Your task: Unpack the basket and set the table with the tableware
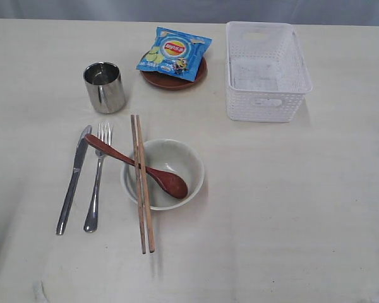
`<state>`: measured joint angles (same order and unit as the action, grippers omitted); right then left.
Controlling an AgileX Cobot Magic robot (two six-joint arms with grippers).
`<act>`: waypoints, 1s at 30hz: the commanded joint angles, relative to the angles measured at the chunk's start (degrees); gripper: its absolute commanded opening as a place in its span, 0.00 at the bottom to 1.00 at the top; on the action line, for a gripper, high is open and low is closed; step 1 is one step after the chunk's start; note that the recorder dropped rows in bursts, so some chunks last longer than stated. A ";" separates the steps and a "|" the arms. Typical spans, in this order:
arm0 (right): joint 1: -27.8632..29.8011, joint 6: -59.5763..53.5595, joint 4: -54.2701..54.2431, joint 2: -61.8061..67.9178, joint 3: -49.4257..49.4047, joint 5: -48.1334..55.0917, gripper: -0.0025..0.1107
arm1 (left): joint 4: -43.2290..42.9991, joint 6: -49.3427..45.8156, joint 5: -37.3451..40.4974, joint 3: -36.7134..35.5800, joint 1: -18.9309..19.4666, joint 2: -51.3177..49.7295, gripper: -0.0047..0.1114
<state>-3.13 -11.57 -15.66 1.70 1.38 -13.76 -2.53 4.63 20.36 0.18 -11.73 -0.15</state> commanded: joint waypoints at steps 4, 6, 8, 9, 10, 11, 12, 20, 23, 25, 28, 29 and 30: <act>2.62 15.44 17.68 -1.55 -0.48 11.22 0.02 | -0.47 0.24 -0.61 -0.18 -0.29 0.15 0.04; 2.96 15.44 17.44 -1.55 -1.38 11.37 0.02 | -0.47 0.24 -0.61 -0.18 -0.29 0.15 0.04; 2.96 15.61 16.86 -1.70 -1.38 11.37 0.02 | -0.47 0.24 -0.61 -0.18 -0.29 0.15 0.04; 2.96 16.40 16.86 -1.70 -1.38 13.09 0.02 | -0.47 0.24 -0.61 -0.18 -0.29 0.15 0.04; 2.96 16.51 16.86 -1.70 -1.38 15.58 0.02 | -0.47 0.24 -0.61 -0.18 -0.29 0.15 0.04; 2.96 16.51 16.86 -1.70 -1.38 16.77 0.02 | -0.47 0.24 -0.61 -0.18 -0.29 0.15 0.04; 2.96 16.51 16.99 -1.70 -1.38 18.77 0.02 | -0.47 0.24 -0.61 -0.18 -0.29 0.15 0.04; 2.96 16.28 17.28 -1.70 -1.38 33.59 0.02 | -0.47 0.24 -0.61 -0.18 -0.29 0.15 0.04; 2.96 15.54 17.28 -1.70 -1.38 33.81 0.02 | -0.47 0.24 -0.61 -0.18 -0.29 0.15 0.04; 2.96 14.28 17.28 -1.70 -1.38 33.81 0.02 | -0.47 0.24 -0.61 -0.18 -0.29 0.15 0.04; 2.96 14.97 17.28 -1.70 -1.38 33.81 0.02 | -0.47 0.24 -0.61 -0.18 -0.29 0.15 0.04; 2.96 15.01 17.28 -1.70 -1.38 33.81 0.02 | -0.47 0.24 -0.61 -0.18 -0.29 0.15 0.04; 2.96 15.01 17.28 -1.70 -1.38 33.81 0.02 | -0.47 0.24 -0.61 -0.18 -0.29 0.15 0.04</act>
